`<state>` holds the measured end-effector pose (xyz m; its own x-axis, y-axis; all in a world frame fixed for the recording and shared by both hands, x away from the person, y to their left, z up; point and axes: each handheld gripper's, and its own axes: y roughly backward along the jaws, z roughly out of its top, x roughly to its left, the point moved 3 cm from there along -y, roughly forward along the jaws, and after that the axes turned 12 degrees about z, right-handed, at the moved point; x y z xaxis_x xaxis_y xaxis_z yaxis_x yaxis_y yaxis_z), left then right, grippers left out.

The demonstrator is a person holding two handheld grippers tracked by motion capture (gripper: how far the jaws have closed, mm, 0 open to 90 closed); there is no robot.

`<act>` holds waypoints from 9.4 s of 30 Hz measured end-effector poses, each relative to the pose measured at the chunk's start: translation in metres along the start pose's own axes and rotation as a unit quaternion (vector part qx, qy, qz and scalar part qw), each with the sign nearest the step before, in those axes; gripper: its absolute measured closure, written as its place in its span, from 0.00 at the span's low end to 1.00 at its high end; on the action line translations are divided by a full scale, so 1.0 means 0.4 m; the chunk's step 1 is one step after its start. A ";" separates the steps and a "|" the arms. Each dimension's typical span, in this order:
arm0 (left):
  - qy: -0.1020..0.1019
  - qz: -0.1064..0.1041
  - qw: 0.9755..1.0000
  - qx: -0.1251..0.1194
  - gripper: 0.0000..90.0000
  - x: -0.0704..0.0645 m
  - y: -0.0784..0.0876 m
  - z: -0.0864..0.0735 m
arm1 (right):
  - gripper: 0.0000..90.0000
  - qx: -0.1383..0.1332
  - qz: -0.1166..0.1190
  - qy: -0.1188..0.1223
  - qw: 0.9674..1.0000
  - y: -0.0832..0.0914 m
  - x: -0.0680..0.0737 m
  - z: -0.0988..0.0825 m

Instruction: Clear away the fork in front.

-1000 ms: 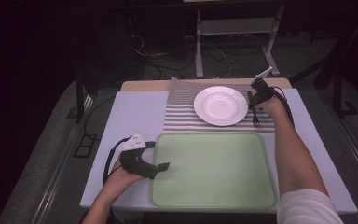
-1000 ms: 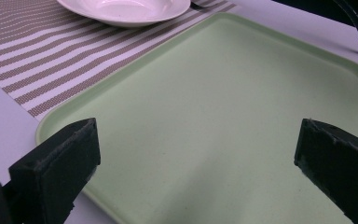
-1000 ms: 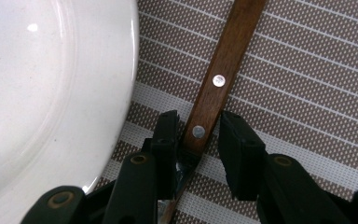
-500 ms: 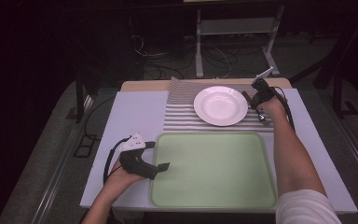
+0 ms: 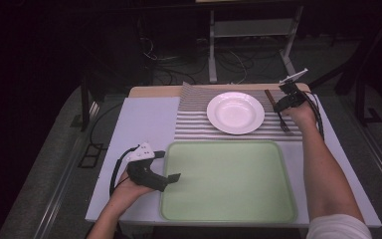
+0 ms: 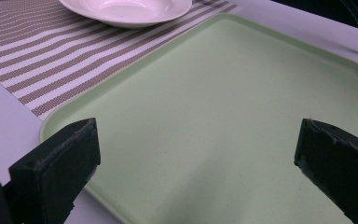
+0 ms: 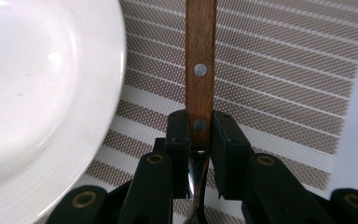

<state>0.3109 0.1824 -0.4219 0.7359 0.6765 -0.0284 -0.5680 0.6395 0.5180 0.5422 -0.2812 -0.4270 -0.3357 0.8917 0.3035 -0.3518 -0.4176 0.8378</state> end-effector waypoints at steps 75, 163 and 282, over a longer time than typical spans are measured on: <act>-0.005 -0.028 0.999 -0.018 0.00 -0.066 -0.055 0.061 | 0.85 -0.138 0.247 0.258 0.924 0.158 0.441 -0.412; 0.032 -0.123 0.989 -0.081 0.86 -0.120 -0.136 0.268 | 0.14 -0.181 0.214 0.262 0.924 0.121 0.431 -0.427; 0.038 -0.051 0.994 0.084 0.99 0.004 -0.197 0.047 | 0.03 -0.182 0.171 0.245 0.937 0.137 0.272 -0.580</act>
<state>0.3638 0.1261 -0.4467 0.7536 0.6401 -0.1494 -0.4171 0.6414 0.6440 0.2836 -0.2475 -0.4532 -0.8129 0.5446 0.2061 -0.3948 -0.7757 0.4924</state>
